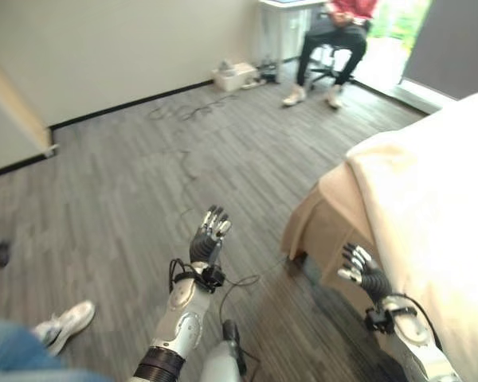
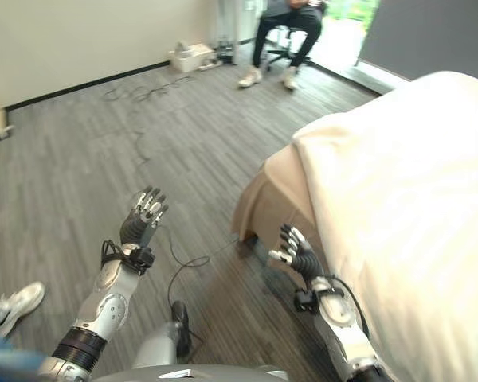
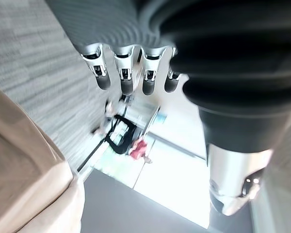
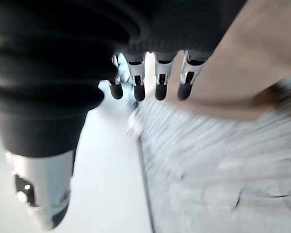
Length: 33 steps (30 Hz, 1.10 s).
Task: Making the bed.
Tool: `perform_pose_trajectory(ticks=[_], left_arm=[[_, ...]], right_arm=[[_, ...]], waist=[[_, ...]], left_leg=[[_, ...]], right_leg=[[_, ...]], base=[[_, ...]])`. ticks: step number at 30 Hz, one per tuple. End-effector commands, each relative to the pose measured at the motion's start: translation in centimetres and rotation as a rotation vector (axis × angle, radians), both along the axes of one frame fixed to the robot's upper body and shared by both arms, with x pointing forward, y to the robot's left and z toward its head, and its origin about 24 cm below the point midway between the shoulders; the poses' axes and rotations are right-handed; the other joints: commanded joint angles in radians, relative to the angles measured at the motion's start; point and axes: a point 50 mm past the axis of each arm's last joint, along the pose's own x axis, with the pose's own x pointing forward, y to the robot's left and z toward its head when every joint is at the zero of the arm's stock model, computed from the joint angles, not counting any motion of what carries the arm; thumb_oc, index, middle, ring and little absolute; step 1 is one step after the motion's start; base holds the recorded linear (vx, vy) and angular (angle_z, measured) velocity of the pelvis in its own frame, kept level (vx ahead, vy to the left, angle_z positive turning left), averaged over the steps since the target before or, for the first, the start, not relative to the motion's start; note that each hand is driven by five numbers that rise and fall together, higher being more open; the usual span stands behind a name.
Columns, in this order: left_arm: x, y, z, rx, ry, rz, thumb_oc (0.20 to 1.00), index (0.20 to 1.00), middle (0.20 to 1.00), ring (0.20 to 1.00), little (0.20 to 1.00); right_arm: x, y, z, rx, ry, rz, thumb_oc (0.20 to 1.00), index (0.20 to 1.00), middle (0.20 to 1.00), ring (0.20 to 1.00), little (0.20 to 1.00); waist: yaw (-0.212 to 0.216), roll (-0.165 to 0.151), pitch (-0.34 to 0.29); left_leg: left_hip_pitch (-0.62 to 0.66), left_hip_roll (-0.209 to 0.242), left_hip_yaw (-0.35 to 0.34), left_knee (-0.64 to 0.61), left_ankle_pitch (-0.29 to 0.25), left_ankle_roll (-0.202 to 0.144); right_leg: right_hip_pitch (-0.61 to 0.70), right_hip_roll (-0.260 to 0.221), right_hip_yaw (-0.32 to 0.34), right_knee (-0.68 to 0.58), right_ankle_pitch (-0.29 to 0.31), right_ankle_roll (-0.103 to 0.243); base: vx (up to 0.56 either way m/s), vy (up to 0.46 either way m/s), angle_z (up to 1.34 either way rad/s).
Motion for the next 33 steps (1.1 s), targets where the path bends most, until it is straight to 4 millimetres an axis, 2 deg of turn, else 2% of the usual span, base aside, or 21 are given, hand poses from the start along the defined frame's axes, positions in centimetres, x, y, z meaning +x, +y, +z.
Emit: perform_pose_trajectory(ticks=[1,4,5,6,8,9,10,11,12,13,16,18,19,23,24,26,27,29,30,32,33], left_arm=[[0.0,0.9,3.5,0.025,-0.196,0.042,1.0,1.0,1.0,1.0,1.0],[-0.3,1.6,3.4,0.041,-0.191,0.059,1.0,1.0,1.0,1.0,1.0],[-0.6,1.8,3.2,0.048,-0.182,0.052,1.0,1.0,1.0,1.0,1.0],[-0.6,1.8,3.2,0.048,-0.182,0.051,1.0,1.0,1.0,1.0,1.0],[-0.5,1.1,2.8,0.053,-0.162,0.007,1.0,1.0,1.0,1.0,1.0],[-0.5,1.1,2.8,0.053,-0.163,0.007,1.0,1.0,1.0,1.0,1.0],[-0.2,0.6,3.0,0.058,-0.164,-0.005,1.0,1.0,1.0,1.0,1.0],[0.1,0.6,3.6,0.083,-0.189,-0.016,1.0,1.0,1.0,1.0,1.0],[0.1,0.6,3.7,0.083,-0.19,-0.016,1.0,1.0,1.0,1.0,1.0],[0.1,0.9,3.9,0.11,-0.198,-0.017,1.0,1.0,1.0,1.0,1.0],[-0.1,1.5,3.4,0.133,-0.175,-0.004,1.0,1.0,1.0,1.0,1.0],[-0.3,1.7,3.3,0.134,-0.17,0.002,1.0,1.0,1.0,1.0,1.0],[-1.2,2.5,2.3,0.135,-0.13,0.029,1.0,1.0,1.0,1.0,1.0],[-1.7,2.7,1.8,0.127,-0.113,0.043,1.0,1.0,1.0,1.0,1.0],[-1.9,2.3,1.3,0.093,-0.092,0.042,1.0,1.0,1.0,1.0,1.0],[-1.8,2.2,1.3,0.076,-0.096,0.043,1.0,1.0,1.0,1.0,1.0],[-1.4,1.7,1.6,0.027,-0.107,0.042,1.0,1.0,1.0,1.0,1.0],[-1.3,1.3,1.9,0.009,-0.123,0.039,1.0,1.0,1.0,1.0,1.0],[-1.3,1.3,1.9,0.003,-0.122,0.045,1.0,1.0,1.0,1.0,1.0],[-1.3,1.3,1.9,0.003,-0.122,0.045,1.0,1.0,1.0,1.0,1.0],[-1.4,1.4,1.9,-0.005,-0.122,0.055,1.0,1.0,1.0,1.0,1.0]], right_arm=[[1.1,0.5,2.2,-0.02,-0.127,0.067,1.0,1.0,1.0,1.0,1.0],[1.0,0.2,1.9,-0.003,-0.106,0.048,1.0,1.0,1.0,1.0,1.0],[0.6,-0.2,1.5,0.009,-0.08,0.036,1.0,1.0,1.0,1.0,1.0],[0.6,-0.2,1.5,0.009,-0.08,0.035,1.0,1.0,1.0,1.0,1.0],[0.0,-0.5,0.8,0.02,-0.048,-0.015,1.0,1.0,1.0,1.0,1.0],[0.0,-0.5,0.8,0.02,-0.048,-0.015,1.0,1.0,1.0,1.0,1.0],[0.0,-0.4,0.7,0.036,-0.05,-0.035,1.0,1.0,1.0,1.0,1.0],[0.4,0.5,0.9,0.109,-0.06,-0.034,1.0,1.0,1.0,1.0,1.0],[0.4,0.5,0.9,0.109,-0.061,-0.033,1.0,1.0,1.0,1.0,1.0],[0.4,1.1,0.7,0.15,-0.049,-0.02,1.0,1.0,1.0,1.0,1.0],[0.2,2.1,0.0,0.143,-0.002,0.053,1.0,1.0,1.0,1.0,1.0],[0.0,1.9,-0.1,0.144,0.002,0.059,1.0,1.0,1.0,1.0,1.0],[-0.2,1.6,-0.2,0.13,0.01,0.066,1.0,1.0,1.0,1.0,1.0],[-0.2,1.6,-0.1,0.131,0.003,0.071,1.0,1.0,1.0,1.0,1.0],[0.0,1.6,0.2,0.161,-0.009,0.059,1.0,1.0,1.0,1.0,1.0],[0.2,1.5,0.4,0.161,-0.019,0.056,1.0,1.0,1.0,1.0,1.0],[0.6,1.2,0.7,0.138,-0.032,0.051,1.0,1.0,1.0,1.0,1.0],[1.0,1.2,1.1,0.103,-0.04,0.079,1.0,1.0,1.0,1.0,1.0],[1.1,1.2,1.1,0.096,-0.04,0.083,1.0,1.0,1.0,1.0,1.0],[1.1,1.2,1.1,0.095,-0.04,0.083,1.0,1.0,1.0,1.0,1.0],[1.0,1.0,1.1,0.083,-0.035,0.08,1.0,1.0,1.0,1.0,1.0]], waist=[[0.042,-0.012,-0.008],[0.039,-0.012,-0.02],[0.027,-0.009,-0.035],[0.028,-0.009,-0.036],[-0.007,-0.015,-0.041],[-0.004,-0.014,-0.044],[-0.015,-0.013,-0.033],[-0.041,0.004,0.007],[-0.038,0.004,0.006],[-0.031,0.012,0.023],[-0.02,0.014,0.014],[-0.021,0.017,0.008],[0.001,0.007,-0.008],[0.007,0.008,-0.013],[0.011,-0.024,-0.022],[0.019,-0.032,-0.024],[0.023,-0.051,-0.005],[0.044,-0.051,0.01],[0.047,-0.05,0.004],[0.047,-0.051,0.006],[0.049,-0.057,-0.003]], left_leg=[[0.077,0.084,-0.175,0.181,0.148,-0.094],[0.07,0.089,-0.238,0.22,0.146,-0.106],[0.098,0.078,-0.215,0.204,0.09,-0.104],[0.097,0.079,-0.214,0.203,0.09,-0.104],[0.15,0.061,-0.101,0.141,0.009,-0.061],[0.147,0.064,-0.098,0.14,0.012,-0.062],[0.16,0.054,-0.056,0.14,-0.004,-0.04],[0.19,0.05,0.003,0.132,-0.016,-0.015],[0.19,0.052,0.007,0.131,-0.016,-0.016],[0.216,0.047,0.048,0.115,-0.029,0.003],[0.267,0.011,0.174,0.062,-0.031,0.029],[0.27,-0.001,0.201,0.055,-0.027,0.032],[0.304,-0.024,0.301,0.033,-0.041,0.033],[0.317,-0.024,0.337,0.029,-0.046,0.036],[0.298,-0.033,0.367,0.114,-0.055,0.018],[0.273,-0.027,0.376,0.167,-0.047,0.008],[0.196,-0.004,0.38,0.349,-0.026,-0.02],[0.144,-0.024,0.277,0.455,-0.019,-0.034],[0.143,-0.028,0.24,0.419,-0.017,-0.028],[0.146,-0.028,0.24,0.417,-0.017,-0.028],[0.149,0.032,0.21,0.361,-0.009,-0.028]], right_leg=[[-0.097,-0.028,0.095,0.106,0.014,0.042],[-0.101,-0.039,0.161,0.115,0.004,0.06],[-0.107,-0.07,0.211,0.123,0.007,0.084],[-0.109,-0.069,0.213,0.123,0.007,0.084],[-0.204,-0.124,0.252,0.25,0.109,0.149],[-0.21,-0.122,0.256,0.25,0.112,0.15],[-0.249,-0.128,0.28,0.337,0.196,0.155],[-0.359,-0.119,0.25,0.461,0.286,0.142],[-0.364,-0.116,0.254,0.467,0.283,0.141],[-0.403,-0.149,0.192,0.494,0.301,0.121],[-0.451,-0.13,-0.088,0.401,0.184,0.112],[-0.454,-0.096,-0.138,0.379,0.152,0.108],[-0.419,-0.079,-0.33,0.314,0.121,0.092],[-0.429,-0.055,-0.343,0.335,0.105,0.094],[-0.318,-0.047,-0.317,0.142,0.111,0.074],[-0.311,-0.047,-0.316,0.126,0.122,0.072],[-0.302,-0.064,-0.312,0.123,0.125,0.06],[-0.293,-0.066,-0.279,0.119,0.118,0.045],[-0.292,-0.073,-0.264,0.113,0.119,0.049],[-0.29,-0.073,-0.264,0.112,0.119,0.05],[-0.284,-0.099,-0.237,0.099,0.123,0.069]], base=[[0.6,0.4,-2.56],[0.31,0.333,-2.3],[0.4,0.491,-1.67],[0.43,0.724,-1.5],[0.27,0.552,-0.82],[0.17,0.343,-1.23],[0.12,0.485,-1.1],[0.12,0.478,-1.08],[0.05,0.514,-0.41],[0.04,0.502,-0.48],[0.06,0.473,-0.79],[0.02,0.254,-1.39],[0.0,0.327,-1.13],[0.01,0.066,-1.15],[0.03,-0.06,0.0],[-0.01,-0.062,-0.45],[-0.05,-0.038,-0.69],[-0.03,0.056,-0.35],[0.02,0.09,-0.46],[0.03,0.073,-0.63],[0.12,0.25,-0.31]])
